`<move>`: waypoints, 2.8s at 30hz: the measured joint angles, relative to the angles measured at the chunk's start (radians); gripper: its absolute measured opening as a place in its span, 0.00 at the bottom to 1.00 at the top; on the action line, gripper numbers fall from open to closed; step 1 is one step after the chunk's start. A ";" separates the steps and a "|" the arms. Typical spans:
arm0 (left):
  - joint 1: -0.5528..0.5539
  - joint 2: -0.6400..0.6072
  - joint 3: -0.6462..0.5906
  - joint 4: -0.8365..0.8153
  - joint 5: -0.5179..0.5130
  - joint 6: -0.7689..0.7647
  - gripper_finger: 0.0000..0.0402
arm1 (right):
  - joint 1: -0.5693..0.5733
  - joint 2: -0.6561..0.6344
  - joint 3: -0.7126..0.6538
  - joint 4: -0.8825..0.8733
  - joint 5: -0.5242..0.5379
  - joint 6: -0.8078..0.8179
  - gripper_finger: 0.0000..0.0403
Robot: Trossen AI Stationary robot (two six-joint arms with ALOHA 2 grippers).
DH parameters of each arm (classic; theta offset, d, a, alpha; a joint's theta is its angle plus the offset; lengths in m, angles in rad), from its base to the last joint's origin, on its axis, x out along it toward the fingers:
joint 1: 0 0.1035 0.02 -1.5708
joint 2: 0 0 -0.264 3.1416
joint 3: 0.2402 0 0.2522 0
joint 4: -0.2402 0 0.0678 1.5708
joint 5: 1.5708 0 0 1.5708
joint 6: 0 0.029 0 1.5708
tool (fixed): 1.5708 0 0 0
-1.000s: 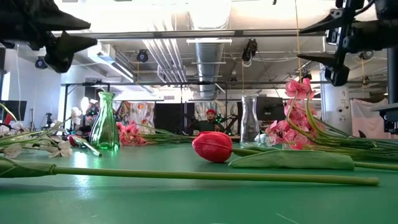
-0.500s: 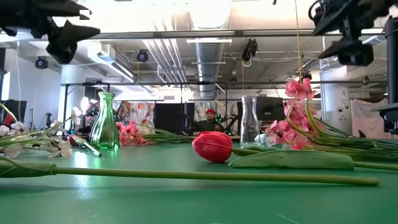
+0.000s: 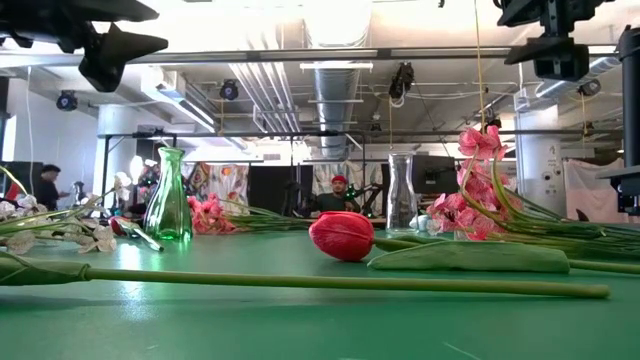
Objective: Sort flowers into vase by color
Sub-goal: Put the right white flowers into the transparent vase
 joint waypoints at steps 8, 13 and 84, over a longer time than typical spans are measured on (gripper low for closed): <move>0.000 0.015 0.000 0.002 -0.030 -0.002 0.42 | 0.000 0.001 0.004 0.001 0.001 -0.008 0.55; 0.001 0.034 -0.001 0.034 -0.040 0.017 0.42 | 0.000 0.001 0.004 0.001 0.001 -0.008 0.55; 0.006 0.324 0.260 -0.010 -0.185 0.254 0.42 | 0.016 0.528 0.241 -0.367 0.170 -0.099 0.77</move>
